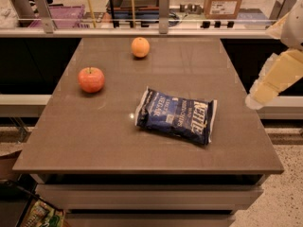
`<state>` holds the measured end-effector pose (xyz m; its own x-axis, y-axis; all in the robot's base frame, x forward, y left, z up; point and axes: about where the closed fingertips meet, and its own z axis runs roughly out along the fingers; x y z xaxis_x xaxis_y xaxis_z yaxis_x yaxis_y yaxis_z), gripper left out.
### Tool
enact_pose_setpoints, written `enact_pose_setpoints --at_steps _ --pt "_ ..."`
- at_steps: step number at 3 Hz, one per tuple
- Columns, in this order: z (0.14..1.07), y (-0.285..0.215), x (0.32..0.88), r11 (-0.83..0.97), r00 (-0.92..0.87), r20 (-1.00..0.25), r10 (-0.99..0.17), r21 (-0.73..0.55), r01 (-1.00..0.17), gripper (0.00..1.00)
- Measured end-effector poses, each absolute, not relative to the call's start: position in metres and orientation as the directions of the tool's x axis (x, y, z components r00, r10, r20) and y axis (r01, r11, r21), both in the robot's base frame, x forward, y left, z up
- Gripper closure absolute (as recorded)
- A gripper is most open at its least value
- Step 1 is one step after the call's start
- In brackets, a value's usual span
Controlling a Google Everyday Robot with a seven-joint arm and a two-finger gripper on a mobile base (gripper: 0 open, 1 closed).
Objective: Pick orange
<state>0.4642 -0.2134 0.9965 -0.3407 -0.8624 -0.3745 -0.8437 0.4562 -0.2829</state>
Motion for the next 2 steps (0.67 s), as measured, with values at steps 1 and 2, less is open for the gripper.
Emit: enact_pose_setpoints --at_steps 1,2 --pt "0.996 -0.21 0.479 0.554 -0.391 -0.484 -0.783 -0.257 -0.792 0.0" --pt "0.997 -0.207 0.492 0.614 -0.413 -0.555 -0.722 -0.241 -0.751 0.0"
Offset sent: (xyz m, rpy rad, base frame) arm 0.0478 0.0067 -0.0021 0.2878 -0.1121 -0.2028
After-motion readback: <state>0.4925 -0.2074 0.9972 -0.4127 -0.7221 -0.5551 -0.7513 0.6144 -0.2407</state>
